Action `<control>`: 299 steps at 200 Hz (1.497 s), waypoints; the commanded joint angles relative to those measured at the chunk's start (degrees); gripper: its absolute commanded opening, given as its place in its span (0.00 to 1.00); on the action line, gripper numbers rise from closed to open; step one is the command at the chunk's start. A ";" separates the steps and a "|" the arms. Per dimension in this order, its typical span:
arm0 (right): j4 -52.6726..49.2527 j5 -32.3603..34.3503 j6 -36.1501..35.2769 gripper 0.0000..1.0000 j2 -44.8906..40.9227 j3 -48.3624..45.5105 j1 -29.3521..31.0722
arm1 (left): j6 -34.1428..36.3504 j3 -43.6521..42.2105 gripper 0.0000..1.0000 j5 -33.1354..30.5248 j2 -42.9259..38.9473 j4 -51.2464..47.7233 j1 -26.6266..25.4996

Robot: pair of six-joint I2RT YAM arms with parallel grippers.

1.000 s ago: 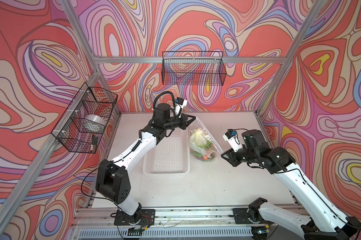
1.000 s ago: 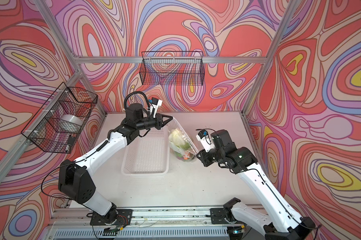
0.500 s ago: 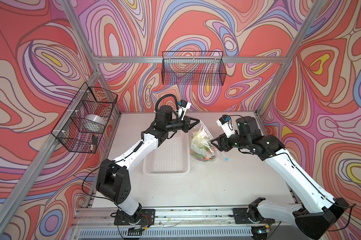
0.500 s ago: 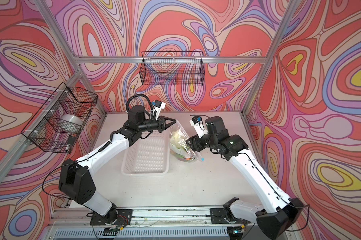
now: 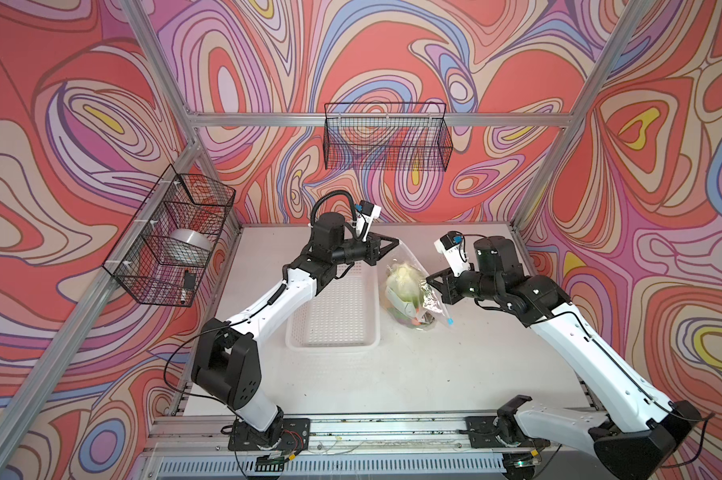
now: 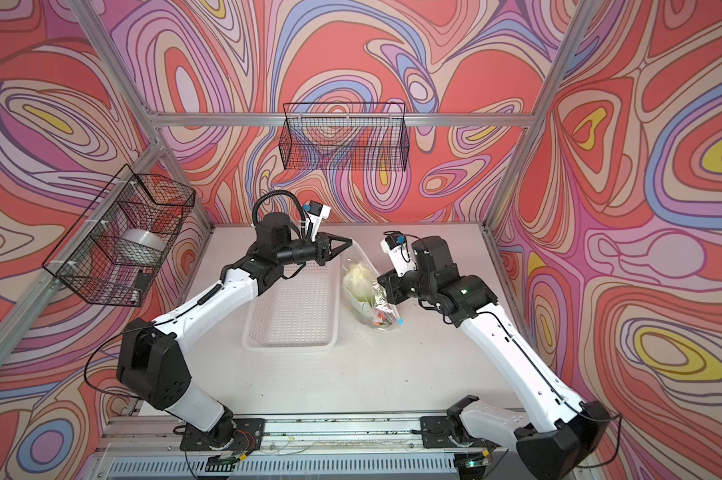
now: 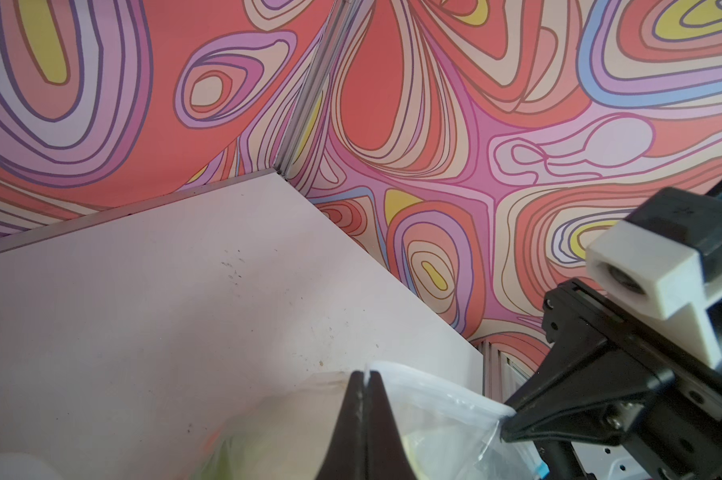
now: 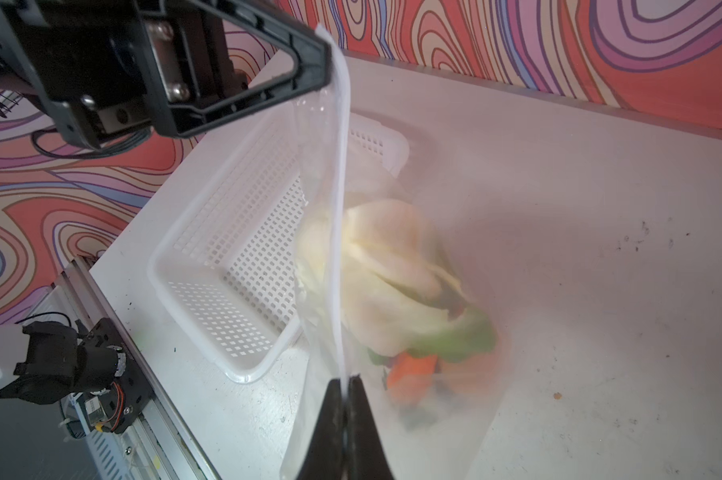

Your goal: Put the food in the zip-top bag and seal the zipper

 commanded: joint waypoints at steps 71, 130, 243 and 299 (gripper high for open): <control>0.37 -12.14 11.28 0.00 -1.19 5.67 -0.13 | -4.86 -9.35 1.00 -22.77 -15.12 -3.19 3.34; 3.59 -17.49 14.33 0.00 -3.37 3.54 -0.12 | -13.67 -23.22 1.00 -30.29 -26.50 -5.48 9.75; -7.08 25.49 3.62 0.00 -0.82 -7.07 -4.66 | -8.94 -28.91 1.00 -40.73 -38.19 -15.39 9.71; 2.58 21.75 2.97 0.00 4.35 -14.93 -14.67 | -7.69 -27.98 1.00 -41.76 -39.24 -17.29 9.70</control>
